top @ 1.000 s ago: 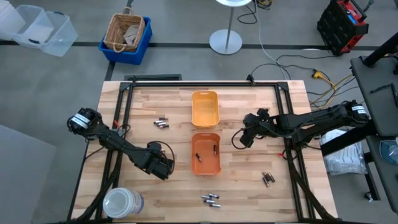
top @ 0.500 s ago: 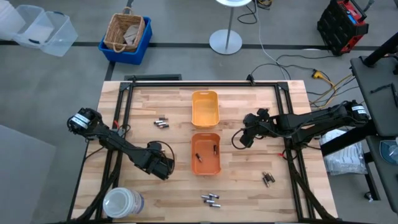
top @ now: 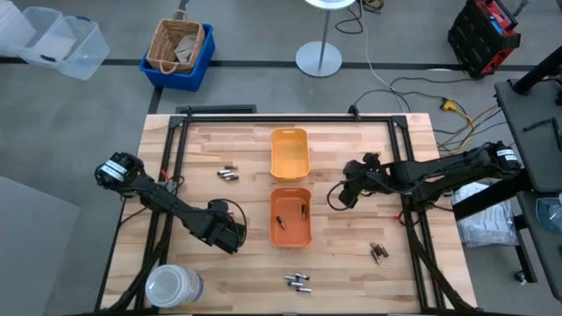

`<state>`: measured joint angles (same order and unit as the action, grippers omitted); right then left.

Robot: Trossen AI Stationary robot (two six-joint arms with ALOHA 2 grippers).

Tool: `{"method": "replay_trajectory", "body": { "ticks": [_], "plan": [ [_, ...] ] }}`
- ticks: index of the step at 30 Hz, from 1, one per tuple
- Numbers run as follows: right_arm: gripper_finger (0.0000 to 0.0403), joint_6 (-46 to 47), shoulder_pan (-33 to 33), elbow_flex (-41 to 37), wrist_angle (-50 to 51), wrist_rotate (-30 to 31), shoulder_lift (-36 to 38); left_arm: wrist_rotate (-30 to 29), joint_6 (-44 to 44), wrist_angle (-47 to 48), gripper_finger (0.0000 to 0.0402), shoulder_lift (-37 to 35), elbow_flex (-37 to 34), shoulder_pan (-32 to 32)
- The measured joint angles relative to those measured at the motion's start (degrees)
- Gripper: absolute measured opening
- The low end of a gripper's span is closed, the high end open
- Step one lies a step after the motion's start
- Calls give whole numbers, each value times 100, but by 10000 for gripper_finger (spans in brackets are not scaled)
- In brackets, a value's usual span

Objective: Sort batteries
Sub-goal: Put the silver battery into the yellow bin

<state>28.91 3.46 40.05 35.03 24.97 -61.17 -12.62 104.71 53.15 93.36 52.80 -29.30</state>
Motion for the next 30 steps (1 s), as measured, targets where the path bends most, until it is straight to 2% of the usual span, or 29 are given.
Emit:
{"method": "replay_trajectory", "body": {
  "ticks": [11,23,30],
  "plan": [
    [178,0,0,0,0,-1,0,3,0,2,137,0,0,0],
    [164,0,1,0,1,0,0,-10,-12,3,137,2,-13,2],
    [173,0,2,0,2,-2,0,-27,-46,-62,137,2,-13,-2]
  ]
}}
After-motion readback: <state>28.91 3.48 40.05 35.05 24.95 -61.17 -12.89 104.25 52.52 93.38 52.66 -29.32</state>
